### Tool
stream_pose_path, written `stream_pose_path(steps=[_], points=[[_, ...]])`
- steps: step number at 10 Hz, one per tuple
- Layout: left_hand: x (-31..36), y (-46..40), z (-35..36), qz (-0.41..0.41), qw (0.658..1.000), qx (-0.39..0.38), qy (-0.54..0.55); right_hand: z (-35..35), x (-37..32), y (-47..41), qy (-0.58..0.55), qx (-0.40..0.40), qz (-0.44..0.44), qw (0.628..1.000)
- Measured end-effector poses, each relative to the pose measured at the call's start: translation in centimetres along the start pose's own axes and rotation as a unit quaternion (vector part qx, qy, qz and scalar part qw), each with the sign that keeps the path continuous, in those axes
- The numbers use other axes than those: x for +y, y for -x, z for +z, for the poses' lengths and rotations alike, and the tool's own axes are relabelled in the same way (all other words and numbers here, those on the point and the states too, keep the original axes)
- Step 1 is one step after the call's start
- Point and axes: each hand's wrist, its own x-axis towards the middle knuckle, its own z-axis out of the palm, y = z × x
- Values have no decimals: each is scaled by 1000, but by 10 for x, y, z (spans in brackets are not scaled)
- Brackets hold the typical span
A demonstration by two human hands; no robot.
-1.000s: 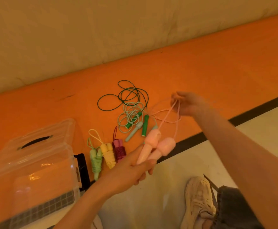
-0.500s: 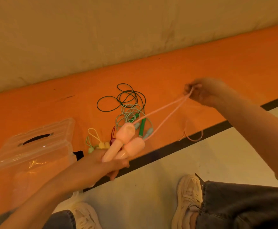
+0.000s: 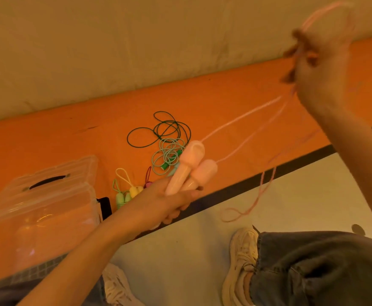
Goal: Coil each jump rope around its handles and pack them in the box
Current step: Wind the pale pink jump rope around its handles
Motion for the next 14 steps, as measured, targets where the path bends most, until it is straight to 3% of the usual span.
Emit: stream_pose_path(steps=[1, 2, 3, 4, 5, 6, 7, 8, 9, 10, 11, 14], points=[[-13, 8, -6, -74, 995, 9, -62, 19, 7, 67, 351, -541, 186, 741], [-19, 12, -8, -93, 987, 7, -130, 30, 41, 101, 348, -600, 232, 682], [-12, 11, -9, -89, 989, -8, -121, 19, 50, 93, 189, -365, 286, 866], [-6, 8, -6, -67, 987, -15, -145, 4, 49, 80, -46, -64, 297, 951], [2, 2, 4, 12, 992, 10, -126, -13, 29, 69, -125, 182, 107, 969], [14, -4, 12, 64, 994, 39, -82, -21, 7, 62, -76, 266, -119, 954], [20, -9, 15, 47, 996, 77, -16, -17, 7, 67, 75, 136, -57, 986], [21, -13, 15, 36, 994, 101, -9, -19, 12, 80, 252, -134, 176, 942], [23, -17, 16, 28, 994, 103, -19, -13, -5, 97, 267, -294, 200, 896], [27, -17, 20, 12, 994, 77, -75, 10, -22, 114, 186, -333, 59, 923], [29, -15, 25, 13, 996, 46, -74, 35, -29, 121, 199, -363, -32, 910], [30, -14, 4, 7, 999, 41, -7, 53, -36, 103, 67, -308, -59, 947]])
